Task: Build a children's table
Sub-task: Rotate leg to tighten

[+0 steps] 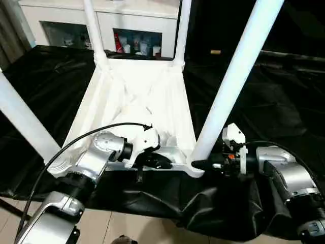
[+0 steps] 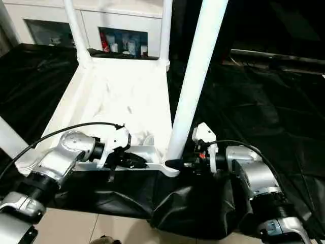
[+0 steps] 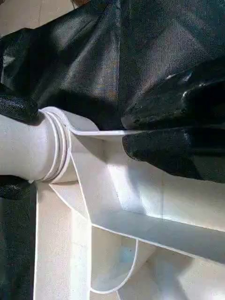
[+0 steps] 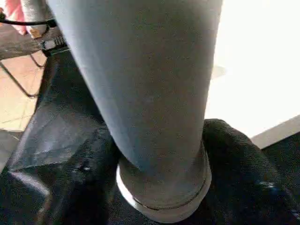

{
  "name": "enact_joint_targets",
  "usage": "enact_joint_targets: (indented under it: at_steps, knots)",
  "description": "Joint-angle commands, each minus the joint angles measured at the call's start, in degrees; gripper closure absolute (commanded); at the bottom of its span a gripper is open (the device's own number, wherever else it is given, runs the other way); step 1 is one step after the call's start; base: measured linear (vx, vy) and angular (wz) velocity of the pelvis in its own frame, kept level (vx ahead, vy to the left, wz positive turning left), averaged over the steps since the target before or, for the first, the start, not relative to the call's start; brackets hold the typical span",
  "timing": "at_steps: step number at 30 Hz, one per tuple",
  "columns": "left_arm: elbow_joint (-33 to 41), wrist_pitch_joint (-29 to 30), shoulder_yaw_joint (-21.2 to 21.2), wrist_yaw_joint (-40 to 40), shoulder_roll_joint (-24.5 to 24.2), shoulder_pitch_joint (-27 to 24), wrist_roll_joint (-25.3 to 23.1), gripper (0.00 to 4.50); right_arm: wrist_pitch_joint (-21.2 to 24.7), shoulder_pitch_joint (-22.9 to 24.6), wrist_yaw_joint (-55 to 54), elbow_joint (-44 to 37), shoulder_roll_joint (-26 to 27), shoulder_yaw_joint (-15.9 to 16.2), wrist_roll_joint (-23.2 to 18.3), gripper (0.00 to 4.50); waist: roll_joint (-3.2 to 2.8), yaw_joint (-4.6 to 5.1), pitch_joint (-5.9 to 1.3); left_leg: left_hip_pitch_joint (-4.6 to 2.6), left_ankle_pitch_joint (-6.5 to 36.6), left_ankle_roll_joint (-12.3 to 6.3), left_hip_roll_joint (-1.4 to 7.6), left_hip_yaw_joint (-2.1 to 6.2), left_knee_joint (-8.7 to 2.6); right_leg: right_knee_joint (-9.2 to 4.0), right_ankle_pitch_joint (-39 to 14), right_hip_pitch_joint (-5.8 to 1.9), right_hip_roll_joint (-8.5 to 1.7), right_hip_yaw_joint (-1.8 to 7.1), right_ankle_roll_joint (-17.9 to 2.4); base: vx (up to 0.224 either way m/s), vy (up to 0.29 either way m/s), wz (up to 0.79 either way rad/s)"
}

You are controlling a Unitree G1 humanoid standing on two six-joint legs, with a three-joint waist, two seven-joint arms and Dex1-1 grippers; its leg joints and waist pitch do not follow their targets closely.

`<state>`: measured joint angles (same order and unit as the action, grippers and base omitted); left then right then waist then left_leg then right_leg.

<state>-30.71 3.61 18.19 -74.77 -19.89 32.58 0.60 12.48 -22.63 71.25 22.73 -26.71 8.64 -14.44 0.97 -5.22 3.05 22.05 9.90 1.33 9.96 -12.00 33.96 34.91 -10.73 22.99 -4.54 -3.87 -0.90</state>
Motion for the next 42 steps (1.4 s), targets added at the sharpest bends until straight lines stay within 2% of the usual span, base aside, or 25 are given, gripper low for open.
enact_joint_targets:
  at_steps: [1,7,10,12,13,14,15,16,17,18,20,21,22,24,25,26,27,28,32,34,38,39,40,41,42]
  knots:
    - [1.98,0.0,-0.3,-1.8,0.03,-0.12,1.72,4.5,0.63,-0.13,0.97,-0.91,-0.05,0.55,-0.54,2.07,0.62,-0.06,-3.57,-1.34,12.44,-2.31,4.13,1.95,-4.05,-4.31,-13.21,-2.33,-4.82,2.98,-12.27,0.0,0.0,0.0]
    - [2.08,0.16,-0.69,-0.65,0.38,-0.06,2.07,4.5,0.92,0.78,0.89,-1.79,0.66,0.92,-0.67,2.26,0.58,-0.05,-3.49,-1.41,13.09,-2.05,4.07,1.94,-4.06,-4.53,-14.74,-2.29,-4.85,3.03,-11.89,0.0,0.0,0.0]
    - [0.86,0.28,-1.42,2.95,1.68,0.69,1.45,4.5,1.57,2.0,-1.51,-2.17,1.65,0.09,-0.94,2.31,0.65,0.0,-3.53,-1.38,12.7,-2.18,4.03,1.91,-4.02,-4.44,-13.76,-2.3,-4.78,3.04,-11.96,0.0,0.0,0.0]
    - [-3.01,0.71,-2.8,11.61,4.67,3.02,-0.45,4.5,1.29,2.78,-10.75,-0.22,4.66,-2.0,0.76,2.32,0.7,0.26,-3.37,-1.46,13.54,-1.85,3.94,1.92,-4.1,-4.8,-15.31,-2.02,-4.76,3.1,-11.55,0.0,0.0,0.0]
    - [-3.8,0.84,-3.15,13.46,5.35,3.48,-0.78,4.5,1.12,2.96,-13.15,0.25,5.43,-2.44,1.33,2.33,0.64,0.18,-3.33,-1.86,15.11,-0.93,3.82,2.03,-4.04,-5.14,-18.07,-1.89,-4.96,3.03,-11.22,0.0,0.0,0.0]
    - [-4.74,0.81,-3.47,15.55,6.34,4.07,-1.1,4.5,0.91,3.11,-16.85,1.22,6.63,-3.16,2.17,2.34,0.71,0.49,-3.24,-1.5,15.53,-0.25,3.77,2.23,-4.22,-5.29,-20.4,-2.07,-5.0,2.94,-10.28,0.0,0.0,0.0]
    - [-4.74,0.81,-3.47,15.55,6.34,4.07,-1.1,4.5,0.91,3.11,-16.85,1.22,6.63,-3.16,2.17,2.37,0.83,0.49,-3.24,-1.54,15.93,0.12,3.82,2.39,-4.3,-5.33,-21.32,-2.17,-5.02,2.87,-9.76,0.0,0.0,0.0]
    - [-6.65,0.97,-3.54,19.48,8.78,5.39,-1.89,4.5,1.45,3.22,-25.13,3.01,9.91,-5.3,3.06,2.37,0.5,0.82,-3.25,-1.39,16.13,0.14,3.77,2.45,-4.34,-5.45,-22.07,-2.08,-5.11,2.96,-9.2,0.0,0.0,0.0]
    - [-7.35,1.17,-3.49,20.76,9.76,5.9,-2.13,4.5,2.01,3.24,-28.15,3.56,11.27,-6.21,3.08,2.39,0.59,0.92,-3.26,-1.78,17.2,0.56,3.73,2.42,-4.28,-5.73,-22.63,-1.76,-4.97,2.95,-8.92,0.0,0.0,0.0]
    - [-8.02,1.27,-3.38,22.21,10.68,6.37,-2.52,4.5,2.43,3.22,-30.69,3.79,12.51,-6.92,3.09,2.39,0.42,1.11,-3.22,-1.74,17.62,0.65,3.66,2.46,-4.35,-5.72,-22.83,-1.81,-4.93,2.93,-8.86,0.0,0.0,0.0]
    - [-8.96,1.64,-3.12,23.96,12.3,7.06,-2.91,4.5,3.28,2.92,-34.74,4.29,14.68,-8.19,2.77,2.42,0.56,1.51,-3.26,-1.88,18.48,0.88,3.62,2.49,-4.36,-5.9,-23.03,-1.66,-4.87,2.92,-8.66,0.0,0.0,0.0]
    - [-10.5,1.78,-2.39,26.37,14.56,8.02,-3.81,4.5,3.57,2.16,-40.41,5.3,17.86,-9.49,2.99,2.42,0.19,1.54,-3.31,-1.82,18.42,0.83,3.6,2.55,-4.36,-5.86,-22.79,-1.69,-5.0,3.0,-8.79,0.0,0.0,0.0]
    - [-11.17,1.69,-1.98,27.24,15.4,8.39,-4.27,4.5,3.39,1.79,-42.54,5.79,19.09,-9.82,3.32,2.42,0.21,1.74,-3.27,-1.88,18.79,1.01,3.64,2.56,-4.41,-5.96,-22.73,-1.53,-4.91,2.97,-8.84,0.0,0.0,0.0]
    - [-11.87,1.38,-1.36,27.81,16.58,8.69,-4.77,4.5,2.5,1.12,-43.81,6.02,21.05,-9.04,4.06,2.42,0.27,2.03,-3.33,-1.55,18.71,1.12,3.55,2.67,-4.53,-5.89,-22.22,-1.91,-4.86,2.87,-8.62,0.0,0.0,0.0]
    - [-11.88,1.24,-1.14,27.54,16.63,8.68,-4.92,4.5,2.14,1.04,-43.45,5.87,21.47,-8.7,4.04,2.42,0.04,2.0,-3.31,-1.65,19.09,0.95,3.55,2.62,-4.52,-6.01,-21.68,-1.82,-4.83,2.94,-8.58,0.0,0.0,0.0]
    - [-11.9,1.11,-0.91,27.27,16.65,8.67,-5.07,4.5,1.8,0.97,-43.1,5.71,21.87,-8.4,3.99,2.42,0.1,1.99,-3.33,-1.66,19.22,0.78,3.55,2.58,-4.49,-5.97,-21.41,-1.8,-4.83,2.97,-8.6,0.0,0.0,0.0]
    - [-11.97,0.86,-0.62,27.06,16.45,8.68,-5.34,4.5,1.16,1.16,-41.69,4.93,22.0,-7.69,3.86,2.42,0.12,1.97,-3.36,-1.57,19.04,0.52,3.55,2.59,-4.52,-5.89,-20.81,-1.95,-4.85,2.98,-8.72,0.0,0.0,0.0]
    - [-11.91,0.84,-0.47,26.42,15.94,8.59,-5.4,4.5,0.61,1.42,-39.26,3.71,21.81,-6.63,3.7,1.87,0.23,1.95,-3.34,-1.58,18.9,0.27,3.58,2.52,-4.49,-5.88,-20.3,-1.92,-4.84,3.01,-8.92,0.0,0.0,0.0]
    - [-10.9,0.32,-0.31,23.01,13.69,7.87,-5.25,4.5,-0.83,1.76,-33.79,1.76,18.6,-3.71,5.39,1.67,0.42,1.92,-3.34,-1.4,18.12,-0.58,3.62,2.5,-4.47,-5.67,-19.24,-2.13,-4.88,3.02,-9.42,0.0,0.0,0.0]
    - [-9.11,0.06,-0.09,19.42,11.91,6.84,-4.47,4.5,-1.79,1.86,-30.34,0.99,15.47,-2.1,6.78,1.29,0.31,1.89,-3.34,-1.26,16.75,-1.05,3.67,2.43,-4.48,-5.5,-17.86,-2.34,-4.82,3.03,-9.65,0.0,0.0,0.0]
    - [-5.52,-0.16,0.82,12.18,8.18,4.89,-3.07,4.5,-1.04,2.09,-21.55,-1.8,11.12,-1.96,4.08,1.29,0.46,1.86,-3.5,-1.39,15.6,-1.92,3.74,2.29,-4.24,-5.2,-15.77,-2.36,-4.94,3.11,-10.98,0.0,0.0,0.0]
    - [-4.69,-0.31,0.99,10.36,7.18,4.43,-2.72,4.5,-0.81,2.2,-18.97,-2.59,9.92,-1.91,3.37,1.29,0.42,1.7,-3.67,-1.16,14.27,-2.64,3.78,2.28,-4.14,-4.89,-13.9,-2.63,-4.88,3.1,-11.38,0.0,0.0,0.0]
    - [-4.69,-0.31,0.99,10.36,7.18,4.43,-2.72,4.5,-0.81,2.2,-18.97,-2.59,9.92,-1.91,3.37,1.29,0.34,1.64,-3.7,-1.23,13.72,-2.99,3.87,2.18,-4.09,-4.77,-12.44,-2.57,-4.79,3.17,-11.71,0.0,0.0,0.0]
    - [-2.93,-0.1,1.43,6.29,4.67,3.45,-2.0,4.5,-1.0,2.11,-14.16,-3.15,7.01,-1.53,2.97,1.29,0.32,1.56,-3.65,-1.34,12.79,-3.42,3.95,2.09,-4.07,-4.52,-10.16,-2.42,-4.62,3.12,-12.54,0.0,0.0,0.0]
    - [-2.04,-0.34,1.71,4.05,3.23,2.87,-1.69,4.5,-1.3,2.01,-11.95,-3.11,5.53,-1.24,2.95,1.29,0.26,1.38,-3.75,-1.3,12.33,-3.61,4.01,2.1,-4.07,-4.26,-8.93,-2.61,-4.69,3.03,-13.35,0.0,0.0,0.0]
